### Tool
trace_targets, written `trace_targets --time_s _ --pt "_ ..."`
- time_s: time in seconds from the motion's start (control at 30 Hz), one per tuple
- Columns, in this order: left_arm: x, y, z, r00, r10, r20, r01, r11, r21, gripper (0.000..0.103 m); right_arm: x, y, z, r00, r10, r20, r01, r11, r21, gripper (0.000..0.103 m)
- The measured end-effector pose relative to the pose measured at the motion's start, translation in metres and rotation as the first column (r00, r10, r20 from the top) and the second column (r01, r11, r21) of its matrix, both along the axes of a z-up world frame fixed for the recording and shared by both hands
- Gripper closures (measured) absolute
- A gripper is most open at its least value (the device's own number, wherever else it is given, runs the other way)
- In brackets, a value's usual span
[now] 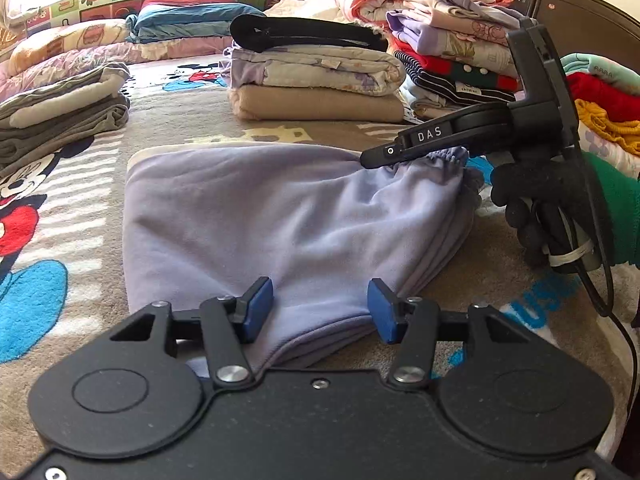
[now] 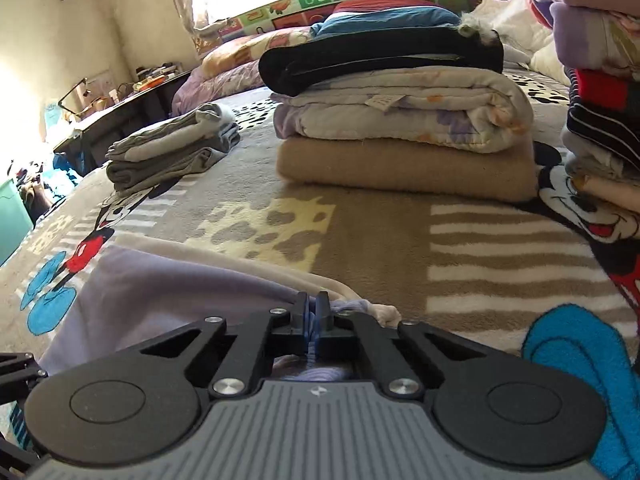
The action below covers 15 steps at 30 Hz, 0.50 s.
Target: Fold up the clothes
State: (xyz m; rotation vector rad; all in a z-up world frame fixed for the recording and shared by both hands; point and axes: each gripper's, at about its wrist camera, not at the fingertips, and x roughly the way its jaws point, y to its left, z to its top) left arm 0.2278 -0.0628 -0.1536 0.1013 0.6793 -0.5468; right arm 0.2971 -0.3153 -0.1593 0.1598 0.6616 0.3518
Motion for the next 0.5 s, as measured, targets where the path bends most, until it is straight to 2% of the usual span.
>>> trace_targets --time_s 0.1,0.2,0.23,0.27,0.3,0.33,0.37,0.4,0.43,0.47,0.5 --pt "0.003 0.003 0.0 0.999 -0.045 -0.006 0.045 0.999 0.0 0.05 0.0 -0.003 0.001 1.0 0.003 -0.001 -0.003 1.0 0.013 0.103" --pt "0.005 0.013 0.004 0.992 -0.118 -0.035 0.117 0.993 -0.021 0.043 -0.001 -0.002 0.01 1.0 -0.005 0.006 0.005 1.0 0.023 0.101" --pt "0.005 0.017 0.007 0.991 -0.128 -0.038 0.126 0.991 -0.033 0.043 -0.004 -0.001 0.015 1.0 -0.004 0.021 0.003 1.0 0.017 0.093" --pt "0.005 0.024 0.01 0.992 -0.12 -0.038 0.117 0.991 -0.061 0.043 -0.012 0.003 0.022 0.998 0.009 0.06 -0.008 1.0 -0.01 0.078" --pt "0.006 0.032 0.014 0.995 -0.097 -0.034 0.093 0.991 -0.1 0.043 -0.021 0.007 0.029 0.994 0.024 0.103 -0.02 0.999 -0.044 0.07" --pt "0.007 0.039 0.017 0.997 -0.072 -0.03 0.067 0.988 -0.136 0.043 -0.033 0.012 0.035 0.988 0.041 0.152 -0.028 0.996 -0.086 0.053" --pt "0.009 0.048 0.021 0.999 -0.046 -0.027 0.04 0.983 -0.181 0.043 -0.042 0.013 0.039 0.983 0.037 0.182 -0.017 0.993 -0.114 0.03" --pt "0.012 0.057 0.024 1.0 -0.011 -0.024 0.005 0.975 -0.22 0.043 -0.05 0.012 0.041 0.98 0.01 0.2 0.016 0.992 -0.126 0.023" --pt "0.014 0.065 0.027 0.999 0.027 -0.022 -0.032 0.966 -0.255 0.043 -0.054 0.004 0.043 0.98 -0.037 0.197 0.058 0.993 -0.105 0.021" --pt "0.018 0.074 0.027 0.996 0.074 -0.039 -0.082 0.952 -0.295 0.043 -0.057 -0.005 0.043 0.979 -0.087 0.182 0.1 0.993 -0.066 0.021" --pt "0.022 0.084 0.027 0.99 0.123 -0.067 -0.138 0.932 -0.334 0.043 -0.058 -0.019 0.04 0.98 -0.145 0.135 0.144 0.989 0.019 0.021"
